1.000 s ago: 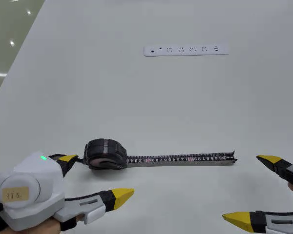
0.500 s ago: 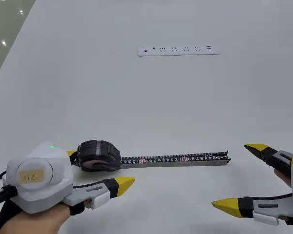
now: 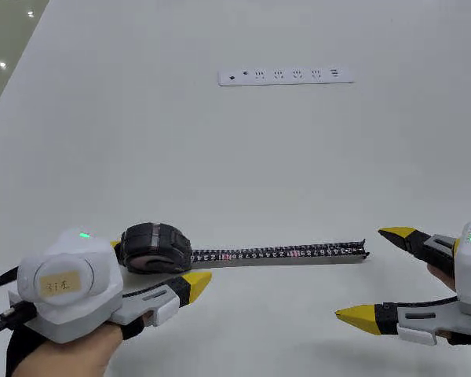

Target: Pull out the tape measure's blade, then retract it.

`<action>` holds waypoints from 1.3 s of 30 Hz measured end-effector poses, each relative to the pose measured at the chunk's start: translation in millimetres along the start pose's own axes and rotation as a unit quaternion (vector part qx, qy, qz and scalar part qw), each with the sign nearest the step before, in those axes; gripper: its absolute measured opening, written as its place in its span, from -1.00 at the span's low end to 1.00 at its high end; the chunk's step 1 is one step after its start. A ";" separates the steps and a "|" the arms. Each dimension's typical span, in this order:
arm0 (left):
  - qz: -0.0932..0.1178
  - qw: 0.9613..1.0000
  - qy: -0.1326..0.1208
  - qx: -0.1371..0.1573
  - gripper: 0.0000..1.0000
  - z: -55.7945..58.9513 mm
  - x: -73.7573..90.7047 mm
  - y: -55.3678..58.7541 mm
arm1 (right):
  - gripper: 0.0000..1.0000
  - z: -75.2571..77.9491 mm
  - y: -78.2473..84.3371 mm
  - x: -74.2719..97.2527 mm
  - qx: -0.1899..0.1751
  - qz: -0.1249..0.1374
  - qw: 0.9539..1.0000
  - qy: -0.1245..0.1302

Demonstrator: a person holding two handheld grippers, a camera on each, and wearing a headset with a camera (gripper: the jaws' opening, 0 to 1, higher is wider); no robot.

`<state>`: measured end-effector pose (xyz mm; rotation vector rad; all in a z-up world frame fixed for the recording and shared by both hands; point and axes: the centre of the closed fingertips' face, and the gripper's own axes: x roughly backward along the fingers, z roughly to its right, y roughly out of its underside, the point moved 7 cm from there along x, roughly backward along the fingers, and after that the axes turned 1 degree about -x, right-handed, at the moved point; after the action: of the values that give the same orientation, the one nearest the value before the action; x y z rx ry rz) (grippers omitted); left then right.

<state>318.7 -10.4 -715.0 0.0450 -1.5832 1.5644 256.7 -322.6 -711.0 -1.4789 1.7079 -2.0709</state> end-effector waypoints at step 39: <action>0.021 0.989 -0.103 0.101 0.28 -10.2 -15.9 -1.3 | -0.29 46.0 -1.7 -18.8 0.108 -0.088 0.989 -0.058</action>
<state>334.7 -10.8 -725.2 0.2951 -1.5839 1.7956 299.5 -343.8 -725.0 -1.6943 1.3091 -2.1249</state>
